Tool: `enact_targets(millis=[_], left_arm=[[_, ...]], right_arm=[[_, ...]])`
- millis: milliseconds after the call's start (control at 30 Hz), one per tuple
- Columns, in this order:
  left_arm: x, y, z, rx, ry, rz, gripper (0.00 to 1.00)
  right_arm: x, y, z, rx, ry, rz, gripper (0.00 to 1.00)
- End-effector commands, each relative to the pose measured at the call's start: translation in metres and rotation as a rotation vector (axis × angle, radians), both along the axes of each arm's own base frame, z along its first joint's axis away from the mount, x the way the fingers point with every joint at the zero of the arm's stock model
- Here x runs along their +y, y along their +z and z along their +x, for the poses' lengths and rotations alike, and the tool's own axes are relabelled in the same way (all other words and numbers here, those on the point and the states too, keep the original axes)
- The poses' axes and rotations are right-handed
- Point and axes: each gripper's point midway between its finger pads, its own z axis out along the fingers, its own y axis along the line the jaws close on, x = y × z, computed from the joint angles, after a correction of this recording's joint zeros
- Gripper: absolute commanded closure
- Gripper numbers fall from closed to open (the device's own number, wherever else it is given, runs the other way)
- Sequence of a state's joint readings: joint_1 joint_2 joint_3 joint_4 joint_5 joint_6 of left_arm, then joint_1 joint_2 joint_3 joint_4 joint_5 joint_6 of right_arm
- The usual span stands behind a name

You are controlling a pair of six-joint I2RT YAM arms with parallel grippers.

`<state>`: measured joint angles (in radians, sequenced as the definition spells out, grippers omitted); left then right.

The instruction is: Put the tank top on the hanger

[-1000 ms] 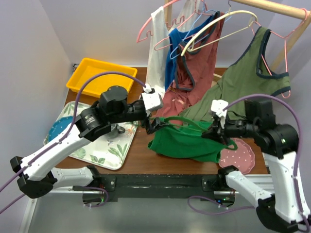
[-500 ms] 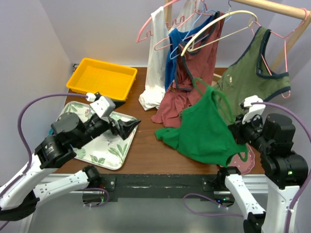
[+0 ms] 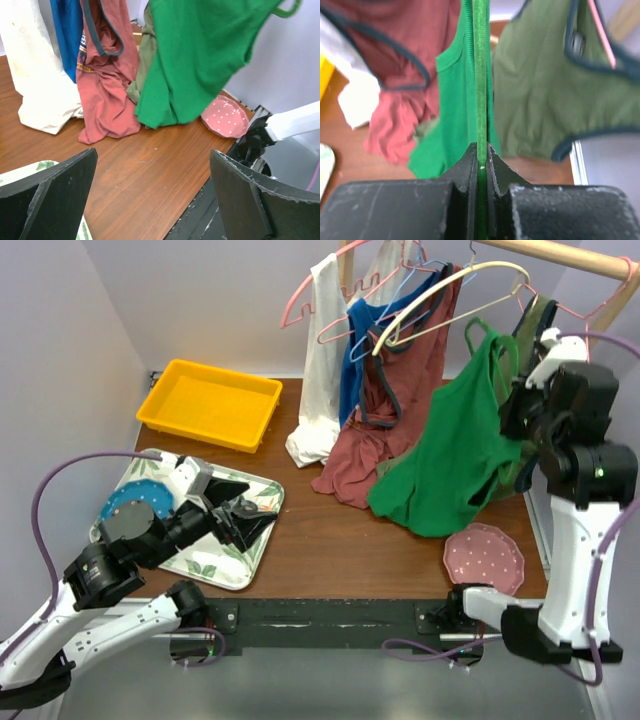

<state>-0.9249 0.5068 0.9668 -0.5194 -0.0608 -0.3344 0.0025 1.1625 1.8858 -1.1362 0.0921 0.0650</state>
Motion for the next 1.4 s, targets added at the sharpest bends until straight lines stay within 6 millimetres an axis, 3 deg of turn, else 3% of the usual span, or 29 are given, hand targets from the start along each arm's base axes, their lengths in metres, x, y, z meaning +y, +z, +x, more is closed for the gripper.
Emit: enact_targets(millis=[0,100,367,567,867,1067,1100,1167,1333,1367], left_arm=[[0.003,0.004,-0.002,0.029,0.014,-0.047,0.0],[0.006,0.007,-0.005,0.031,0.012,-0.044,0.0],[0.014,0.011,-0.008,0.027,0.028,-0.051,0.0],[0.01,0.008,-0.004,0.031,0.029,-0.043,0.0],[0.009,0.006,-0.004,0.038,0.031,-0.047,0.0],[0.009,0.004,-0.004,0.04,0.031,-0.053,0.0],[0.009,0.003,-0.004,0.046,0.029,-0.056,0.0],[0.007,0.003,-0.005,0.046,0.024,-0.067,0.0],[0.005,0.005,-0.007,0.05,0.009,-0.086,0.0],[0.005,0.005,-0.007,0.05,0.007,-0.089,0.0]], right_arm=[[-0.012,0.072,0.026,-0.224,-0.066,0.028,1.0],[-0.019,0.085,0.046,-0.239,-0.083,0.038,1.0],[-0.055,0.088,0.089,-0.241,-0.136,0.066,1.0],[-0.056,0.088,0.113,-0.246,-0.081,0.072,1.0],[-0.063,0.054,0.14,-0.155,-0.035,0.095,1.0],[-0.054,0.035,0.135,-0.096,0.027,0.107,1.0],[-0.053,0.032,0.134,-0.086,0.034,0.109,0.91],[-0.05,0.034,0.13,-0.089,0.048,0.102,0.82],[-0.049,0.036,0.119,-0.092,0.042,0.091,0.69],[-0.049,0.041,0.115,-0.104,0.04,0.086,0.62]])
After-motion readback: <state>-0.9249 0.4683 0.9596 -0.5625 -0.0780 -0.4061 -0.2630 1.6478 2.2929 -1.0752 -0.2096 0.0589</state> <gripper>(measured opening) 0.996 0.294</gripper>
